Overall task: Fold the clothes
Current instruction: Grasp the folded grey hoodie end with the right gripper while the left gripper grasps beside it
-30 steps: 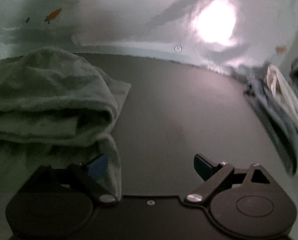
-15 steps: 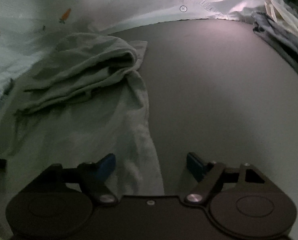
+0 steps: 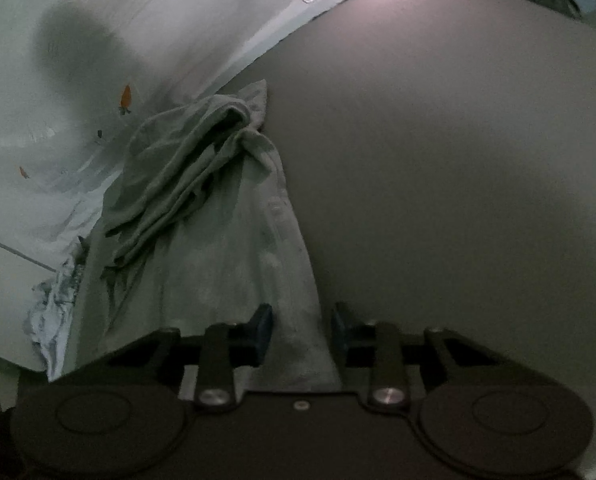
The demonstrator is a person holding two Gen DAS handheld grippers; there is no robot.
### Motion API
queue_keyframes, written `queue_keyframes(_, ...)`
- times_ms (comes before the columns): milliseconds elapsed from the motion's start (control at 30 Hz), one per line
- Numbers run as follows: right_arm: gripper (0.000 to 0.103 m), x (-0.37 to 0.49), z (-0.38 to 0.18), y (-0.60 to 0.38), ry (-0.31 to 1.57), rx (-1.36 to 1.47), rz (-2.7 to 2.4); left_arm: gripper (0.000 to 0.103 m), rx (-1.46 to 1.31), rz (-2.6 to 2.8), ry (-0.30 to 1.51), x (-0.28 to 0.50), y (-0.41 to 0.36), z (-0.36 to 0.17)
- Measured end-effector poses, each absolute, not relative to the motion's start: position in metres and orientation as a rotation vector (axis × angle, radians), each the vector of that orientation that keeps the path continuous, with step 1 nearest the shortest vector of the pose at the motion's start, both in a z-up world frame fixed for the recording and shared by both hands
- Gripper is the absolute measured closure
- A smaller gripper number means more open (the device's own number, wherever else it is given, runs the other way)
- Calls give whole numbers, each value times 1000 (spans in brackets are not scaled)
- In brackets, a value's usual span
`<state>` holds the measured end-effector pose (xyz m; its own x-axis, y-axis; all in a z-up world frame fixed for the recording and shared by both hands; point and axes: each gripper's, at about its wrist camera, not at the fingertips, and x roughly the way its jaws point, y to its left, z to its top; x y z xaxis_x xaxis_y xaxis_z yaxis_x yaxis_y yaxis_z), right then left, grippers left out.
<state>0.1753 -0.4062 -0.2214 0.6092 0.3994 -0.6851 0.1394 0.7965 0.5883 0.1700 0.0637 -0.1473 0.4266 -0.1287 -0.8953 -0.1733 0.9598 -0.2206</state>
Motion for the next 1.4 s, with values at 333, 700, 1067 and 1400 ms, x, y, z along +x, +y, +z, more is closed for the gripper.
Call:
queue_keyframes(333, 71, 163, -224, -412, 956, 696, 223, 86, -459, -60, 1120, 152, 82, -151)
queue_keyframes(700, 90, 187, -209, -424, 813, 1159, 351, 87, -736, -139, 949, 166, 106, -117)
queue_keyframes(1067, 90, 240, -192, -427, 567, 1469, 344, 87, -928, -136, 726, 219, 136, -77)
queue_keyframes(1400, 90, 264, -191, -424, 514, 1494, 286, 88, -961, -94, 757, 263, 147, -85)
